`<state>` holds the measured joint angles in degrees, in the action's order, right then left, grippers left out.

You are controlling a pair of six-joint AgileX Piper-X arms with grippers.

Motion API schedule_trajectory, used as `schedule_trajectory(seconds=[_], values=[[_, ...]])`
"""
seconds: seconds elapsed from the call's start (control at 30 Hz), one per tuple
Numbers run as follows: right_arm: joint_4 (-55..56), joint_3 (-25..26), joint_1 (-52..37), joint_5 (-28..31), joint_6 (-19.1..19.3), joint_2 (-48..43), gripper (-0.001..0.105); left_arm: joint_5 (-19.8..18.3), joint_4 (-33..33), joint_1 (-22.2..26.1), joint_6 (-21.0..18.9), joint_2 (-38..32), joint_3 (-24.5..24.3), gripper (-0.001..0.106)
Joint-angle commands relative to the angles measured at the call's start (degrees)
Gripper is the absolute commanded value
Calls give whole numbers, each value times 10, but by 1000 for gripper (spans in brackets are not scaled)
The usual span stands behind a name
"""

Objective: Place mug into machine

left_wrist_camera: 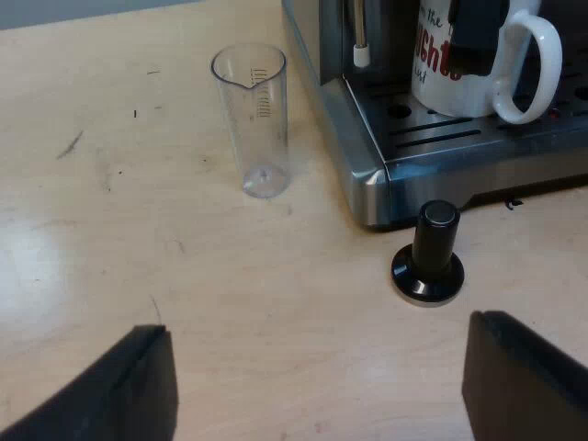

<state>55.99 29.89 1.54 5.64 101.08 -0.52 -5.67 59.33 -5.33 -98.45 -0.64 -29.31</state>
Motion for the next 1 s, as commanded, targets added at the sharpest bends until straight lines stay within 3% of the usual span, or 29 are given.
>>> schedule_trajectory(seconds=[0.03,0.17,1.0], values=[[-2,-3,0,-5,7,-25,51,8,-9,2,-3,-81,-3,66],[17,-4,0,-3,-9,-25,51,8,-9,2,-3,-81,-3,66],[17,-4,0,-4,-9,-25,51,8,-9,2,-3,-81,-3,66]])
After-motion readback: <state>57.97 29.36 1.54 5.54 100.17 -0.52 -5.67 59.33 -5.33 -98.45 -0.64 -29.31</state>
